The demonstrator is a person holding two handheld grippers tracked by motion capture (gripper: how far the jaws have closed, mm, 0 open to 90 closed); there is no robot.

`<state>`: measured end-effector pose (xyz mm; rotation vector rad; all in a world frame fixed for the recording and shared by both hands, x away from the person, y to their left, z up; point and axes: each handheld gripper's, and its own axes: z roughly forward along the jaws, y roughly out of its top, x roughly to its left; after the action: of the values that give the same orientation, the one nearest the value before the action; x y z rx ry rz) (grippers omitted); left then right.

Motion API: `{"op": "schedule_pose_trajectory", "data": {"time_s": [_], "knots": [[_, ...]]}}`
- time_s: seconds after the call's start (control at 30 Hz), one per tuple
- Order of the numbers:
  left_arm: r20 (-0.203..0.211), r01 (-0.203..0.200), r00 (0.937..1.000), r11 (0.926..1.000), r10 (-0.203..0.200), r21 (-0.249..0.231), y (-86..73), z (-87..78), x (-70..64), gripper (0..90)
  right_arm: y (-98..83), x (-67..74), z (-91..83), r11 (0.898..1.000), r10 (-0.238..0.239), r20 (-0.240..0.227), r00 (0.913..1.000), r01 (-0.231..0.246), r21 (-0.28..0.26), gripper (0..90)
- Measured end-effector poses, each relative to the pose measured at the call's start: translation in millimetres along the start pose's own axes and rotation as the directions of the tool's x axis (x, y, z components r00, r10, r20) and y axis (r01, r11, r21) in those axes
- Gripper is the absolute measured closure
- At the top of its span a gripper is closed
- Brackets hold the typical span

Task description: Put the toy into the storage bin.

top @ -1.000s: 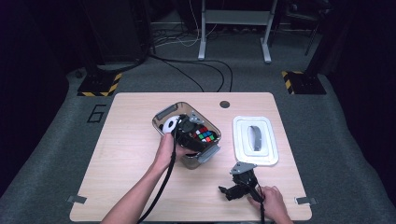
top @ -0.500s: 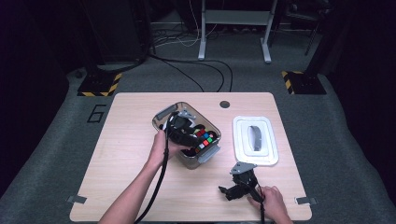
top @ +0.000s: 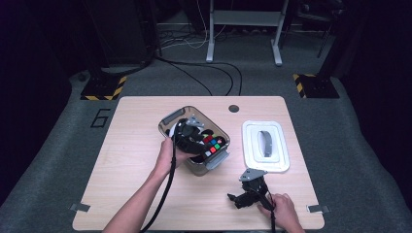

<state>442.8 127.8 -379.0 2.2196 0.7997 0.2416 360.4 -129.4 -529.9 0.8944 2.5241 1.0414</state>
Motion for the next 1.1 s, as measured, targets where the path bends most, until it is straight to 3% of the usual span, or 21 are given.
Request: {"op": "schedule_pose_trajectory", "data": {"time_s": [0.3,0.4,0.47,0.7,0.8,0.83,0.87,0.9,0.97,1.0,1.1], "knots": [[-0.03,0.053,0.9981,0.9984,-0.053,-0.02,-8.3,-16.4,8.4,21.2,0.1,0.3,-0.1,1.0,0.004,-0.002,1.0,-0.004,0.001,0.0],[-0.03,0.071,0.997,0.9972,-0.072,-0.025,-11.1,-22.2,11.3,16.6,0.1,0.3,-0.1,1.0,0.004,-0.001,1.0,-0.004,0.001,0.0],[-0.046,0.062,0.9969,0.9975,-0.064,-0.034,-13.4,-29.2,14.4,15.5,0.1,0.3,-0.1,1.0,0.004,-0.002,1.0,-0.004,0.001,0.0],[-0.102,0.09,0.9901,0.9938,-0.096,-0.065,-29.6,-55.7,26.6,12.6,0.1,0.3,-0.1,1.0,0.004,-0.001,1.0,-0.004,0.001,0.0],[-0.129,0.103,0.9853,0.9923,-0.111,-0.069,-38.7,-66.1,32.1,10.1,0.2,0.2,-0.1,1.0,0.004,-0.002,1.0,-0.004,0.001,0.0],[-0.161,0.107,0.98,0.9917,-0.117,-0.072,-44.8,-73.8,35.8,9.2,0.2,0.2,-0.1,1.0,0.004,-0.002,1.0,-0.004,0.001,0.0],[-0.161,0.107,0.98,0.9917,-0.117,-0.072,-44.8,-73.8,35.8,8.8,0.2,0.2,-0.1,1.0,0.004,-0.002,1.0,-0.004,0.001,0.0],[-0.186,0.113,0.9748,0.9912,-0.124,-0.07,-54.0,-81.6,40.8,8.5,0.2,0.5,0.0,1.0,0.008,-0.001,1.0,-0.008,0.0,0.0],[-0.193,0.124,0.972,0.9902,-0.134,-0.065,-59.2,-84.8,43.3,7.3,0.3,0.8,0.1,1.0,0.012,-0.001,0.9999,-0.012,-0.001,0.0],[-0.221,0.146,0.9622,0.9866,-0.159,-0.072,-70.9,-89.5,47.7,7.2,0.4,0.8,0.2,1.0,0.011,0.0,0.9999,-0.011,-0.001,0.0],[-0.241,0.173,0.9529,0.9826,-0.184,-0.069,-84.1,-94.7,52.6,6.3,0.4,0.8,0.2,1.0,0.012,-0.001,0.9999,-0.012,-0.001,0.0]]}}
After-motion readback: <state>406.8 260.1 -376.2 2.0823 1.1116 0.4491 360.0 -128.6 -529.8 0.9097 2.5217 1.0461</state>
